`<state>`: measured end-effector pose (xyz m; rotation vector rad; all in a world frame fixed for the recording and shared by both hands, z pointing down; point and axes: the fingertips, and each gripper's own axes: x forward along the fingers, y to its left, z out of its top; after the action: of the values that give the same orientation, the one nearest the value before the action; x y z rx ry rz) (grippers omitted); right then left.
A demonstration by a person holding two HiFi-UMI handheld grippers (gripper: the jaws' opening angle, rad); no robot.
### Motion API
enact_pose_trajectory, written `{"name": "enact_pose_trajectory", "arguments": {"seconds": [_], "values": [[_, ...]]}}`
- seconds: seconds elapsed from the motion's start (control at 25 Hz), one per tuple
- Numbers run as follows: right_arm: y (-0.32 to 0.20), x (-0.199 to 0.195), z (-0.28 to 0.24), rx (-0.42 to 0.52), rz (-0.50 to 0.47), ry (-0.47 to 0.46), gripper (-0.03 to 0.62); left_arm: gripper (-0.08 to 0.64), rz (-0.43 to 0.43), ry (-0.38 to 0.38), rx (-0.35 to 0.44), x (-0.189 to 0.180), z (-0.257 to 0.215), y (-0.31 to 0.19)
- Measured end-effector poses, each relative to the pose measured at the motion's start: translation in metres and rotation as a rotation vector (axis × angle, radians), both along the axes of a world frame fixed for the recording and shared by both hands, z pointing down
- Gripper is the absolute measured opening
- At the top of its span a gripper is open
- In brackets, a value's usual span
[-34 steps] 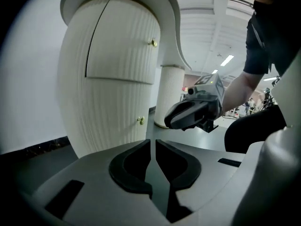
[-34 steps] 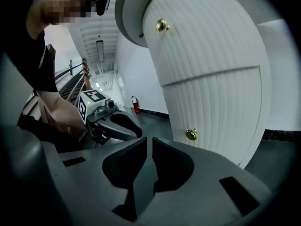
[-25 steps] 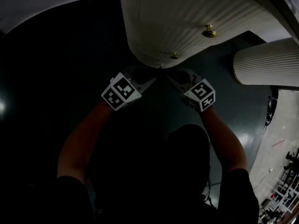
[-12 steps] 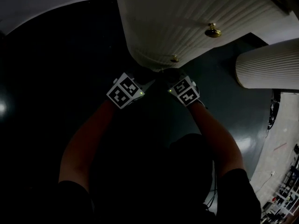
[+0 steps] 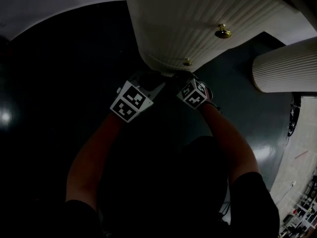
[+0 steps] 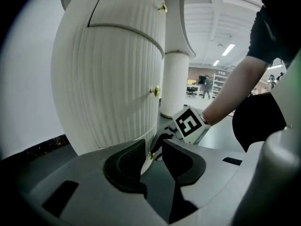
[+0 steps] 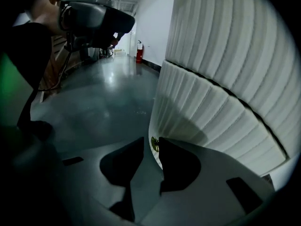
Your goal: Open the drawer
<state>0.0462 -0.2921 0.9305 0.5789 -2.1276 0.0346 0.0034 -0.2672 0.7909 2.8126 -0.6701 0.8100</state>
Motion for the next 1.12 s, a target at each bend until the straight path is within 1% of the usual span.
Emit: {"name": "enact_pose_trajectory", "arguments": {"seconds": [0.08,0.2,0.24,0.28,0.32,0.36,0.4,0.44,0.48,0.52,0.56,0.64,0.68,0.72,0.76,0.84,0.92,1.12], "values": [[0.0,0.0,-0.003,-0.004,0.006,-0.006,0.057,0.115,0.0,-0.013,0.013,-0.003,-0.002,0.003],[-0.005,-0.003,-0.009,-0.018,0.052,-0.064,0.061,0.115,-0.023,-0.021,0.035,-0.016,-0.005,0.0],[-0.002,-0.004,-0.01,-0.031,0.049,-0.074,0.061,0.115,-0.042,-0.009,0.032,-0.02,-0.005,-0.002],[0.008,-0.007,-0.008,-0.063,0.019,-0.079,0.061,0.115,-0.064,0.01,0.026,-0.023,-0.005,-0.005],[0.027,-0.014,-0.003,-0.121,-0.049,-0.08,0.055,0.115,-0.084,0.029,0.022,-0.025,-0.006,-0.008],[0.057,-0.026,0.004,-0.186,-0.156,-0.064,0.015,0.115,-0.096,0.044,0.023,-0.026,-0.007,-0.011],[0.088,-0.04,0.013,-0.223,-0.286,-0.021,0.015,0.115,-0.099,0.05,0.026,-0.026,-0.007,-0.012],[0.111,-0.05,0.02,-0.223,-0.399,0.032,0.017,0.115,-0.094,0.047,0.029,-0.026,-0.008,-0.011],[0.118,-0.056,0.022,-0.205,-0.449,0.06,0.017,0.115,-0.085,0.038,0.031,-0.026,-0.008,-0.01],[0.108,-0.058,0.018,-0.179,-0.413,0.047,0.017,0.115,-0.076,0.027,0.032,-0.026,-0.008,-0.008],[0.085,-0.056,0.008,-0.148,-0.313,0.001,0.018,0.115,-0.072,0.02,0.03,-0.027,-0.007,-0.006],[0.036,-0.039,-0.015,-0.07,-0.073,-0.096,0.018,0.115,-0.079,0.024,0.02,-0.028,-0.004,-0.004],[0.019,-0.026,-0.022,-0.034,0.017,-0.118,0.018,0.115,-0.081,0.029,0.015,-0.027,-0.003,-0.003],[0.009,-0.013,-0.023,-0.01,0.077,-0.122,0.018,0.115,-0.077,0.031,0.013,-0.025,-0.004,-0.003],[0.004,-0.003,-0.021,0.003,0.109,-0.114,0.018,0.115,-0.069,0.03,0.013,-0.023,-0.004,-0.002],[0.002,0.006,-0.01,0.002,0.122,-0.09,0.033,0.114,-0.045,0.026,0.008,-0.019,-0.003,0.003],[0.0,0.008,-0.001,-0.001,0.116,-0.078,0.071,0.115,-0.019,0.019,0.005,-0.016,0.0,0.009],[-0.001,0.0,0.002,0.016,0.078,-0.092,0.072,0.114,0.004,-0.002,0.008,-0.012,0.006,0.015]]}}
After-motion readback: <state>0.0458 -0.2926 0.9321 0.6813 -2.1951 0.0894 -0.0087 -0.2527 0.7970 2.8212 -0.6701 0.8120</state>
